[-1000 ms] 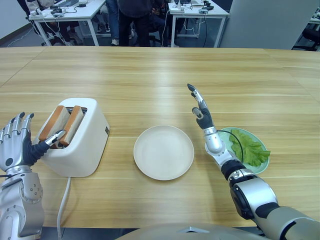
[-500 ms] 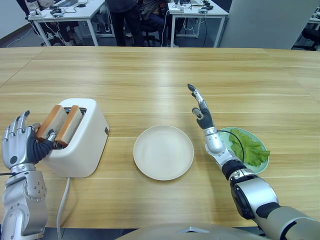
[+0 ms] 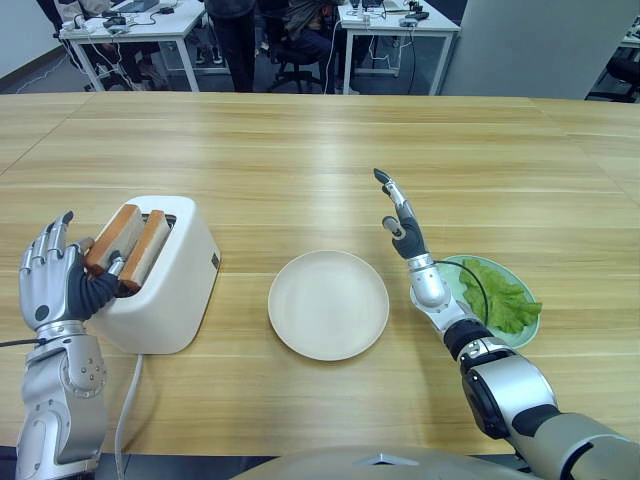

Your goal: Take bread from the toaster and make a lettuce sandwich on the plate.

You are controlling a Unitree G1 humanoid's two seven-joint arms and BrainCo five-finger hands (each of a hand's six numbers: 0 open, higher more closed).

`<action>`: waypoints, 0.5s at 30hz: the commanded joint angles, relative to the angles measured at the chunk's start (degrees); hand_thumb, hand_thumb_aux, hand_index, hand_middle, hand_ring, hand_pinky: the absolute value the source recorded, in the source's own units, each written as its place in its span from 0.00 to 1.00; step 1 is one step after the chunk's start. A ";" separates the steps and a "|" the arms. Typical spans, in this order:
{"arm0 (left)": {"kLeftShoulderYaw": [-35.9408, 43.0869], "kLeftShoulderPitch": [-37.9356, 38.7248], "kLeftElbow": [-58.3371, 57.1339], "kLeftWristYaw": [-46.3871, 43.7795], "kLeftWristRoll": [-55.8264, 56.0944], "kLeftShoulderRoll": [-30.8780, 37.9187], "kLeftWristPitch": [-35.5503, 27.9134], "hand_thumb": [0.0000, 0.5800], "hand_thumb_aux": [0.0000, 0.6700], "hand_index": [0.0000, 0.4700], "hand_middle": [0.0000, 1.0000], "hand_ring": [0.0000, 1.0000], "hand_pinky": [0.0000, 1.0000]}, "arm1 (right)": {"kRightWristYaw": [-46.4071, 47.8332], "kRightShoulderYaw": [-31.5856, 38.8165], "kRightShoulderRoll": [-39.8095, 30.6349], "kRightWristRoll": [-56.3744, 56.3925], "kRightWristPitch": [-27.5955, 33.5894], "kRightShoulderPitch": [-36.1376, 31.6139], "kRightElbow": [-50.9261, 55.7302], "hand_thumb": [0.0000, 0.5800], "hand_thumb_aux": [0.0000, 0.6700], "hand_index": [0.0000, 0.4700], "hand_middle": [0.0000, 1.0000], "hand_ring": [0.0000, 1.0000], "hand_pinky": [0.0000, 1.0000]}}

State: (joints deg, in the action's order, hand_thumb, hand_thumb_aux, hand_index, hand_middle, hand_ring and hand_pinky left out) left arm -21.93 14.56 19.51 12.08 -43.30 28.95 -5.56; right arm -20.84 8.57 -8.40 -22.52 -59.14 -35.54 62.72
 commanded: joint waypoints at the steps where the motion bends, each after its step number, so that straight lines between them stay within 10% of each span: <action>1: -2.84 -2.43 8.05 0.29 0.98 0.84 1.40 1.00 1.00 0.98 1.00 1.00 1.00 | -0.02 0.55 0.06 -0.55 0.63 -0.60 0.62 0.00 0.00 0.00 0.00 0.00 0.00; 15: -9.84 -14.20 15.55 -1.15 -0.38 6.80 2.77 1.00 1.00 0.98 1.00 1.00 1.00 | -0.30 0.91 0.80 -1.07 1.03 -1.20 1.25 0.00 0.00 0.00 0.00 0.00 0.00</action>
State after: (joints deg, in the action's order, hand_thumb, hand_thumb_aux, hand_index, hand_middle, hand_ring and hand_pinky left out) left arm -32.24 1.43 34.37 11.71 -43.35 35.11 -3.31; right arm -20.88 9.15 -7.54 -23.15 -58.97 -35.78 62.89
